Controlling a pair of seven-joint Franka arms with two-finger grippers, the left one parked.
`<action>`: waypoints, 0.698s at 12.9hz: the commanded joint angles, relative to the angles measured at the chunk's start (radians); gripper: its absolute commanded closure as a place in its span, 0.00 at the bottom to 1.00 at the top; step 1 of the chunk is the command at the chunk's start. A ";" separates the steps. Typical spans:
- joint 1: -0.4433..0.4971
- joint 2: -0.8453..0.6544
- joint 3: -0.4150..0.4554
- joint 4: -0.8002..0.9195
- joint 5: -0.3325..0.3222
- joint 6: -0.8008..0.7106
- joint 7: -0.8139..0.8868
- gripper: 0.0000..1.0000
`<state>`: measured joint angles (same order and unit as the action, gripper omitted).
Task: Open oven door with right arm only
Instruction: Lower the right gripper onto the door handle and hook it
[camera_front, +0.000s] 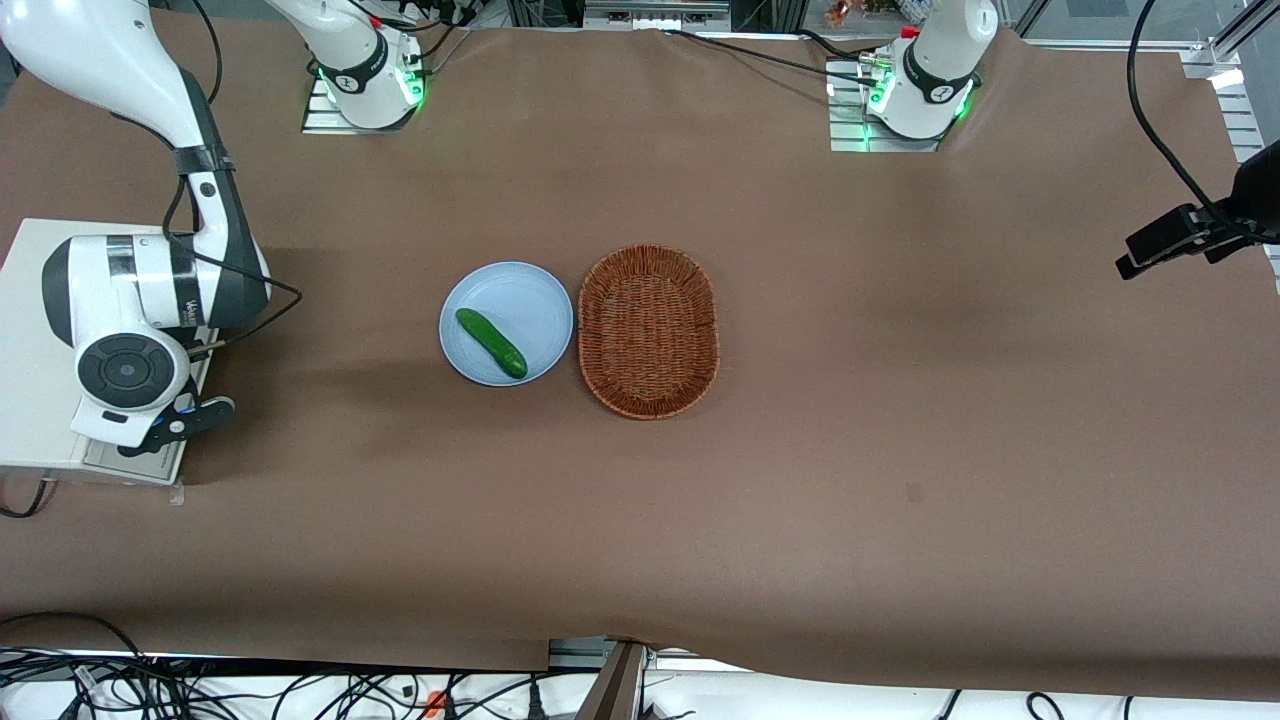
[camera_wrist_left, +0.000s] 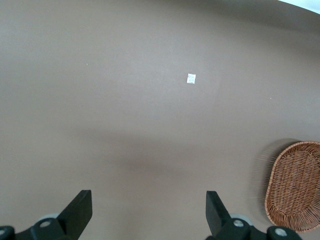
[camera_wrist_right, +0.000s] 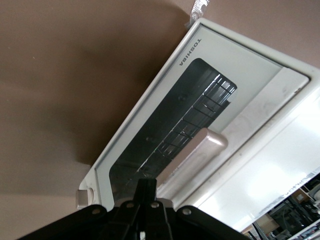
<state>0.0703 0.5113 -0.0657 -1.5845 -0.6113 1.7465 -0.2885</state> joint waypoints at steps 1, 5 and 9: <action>0.003 -0.010 0.003 -0.008 -0.030 -0.042 -0.037 1.00; -0.003 -0.020 -0.006 -0.026 -0.033 -0.047 -0.073 1.00; -0.003 -0.030 -0.037 -0.043 -0.035 -0.045 -0.129 1.00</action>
<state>0.0676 0.5109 -0.0926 -1.5923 -0.6271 1.7021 -0.3894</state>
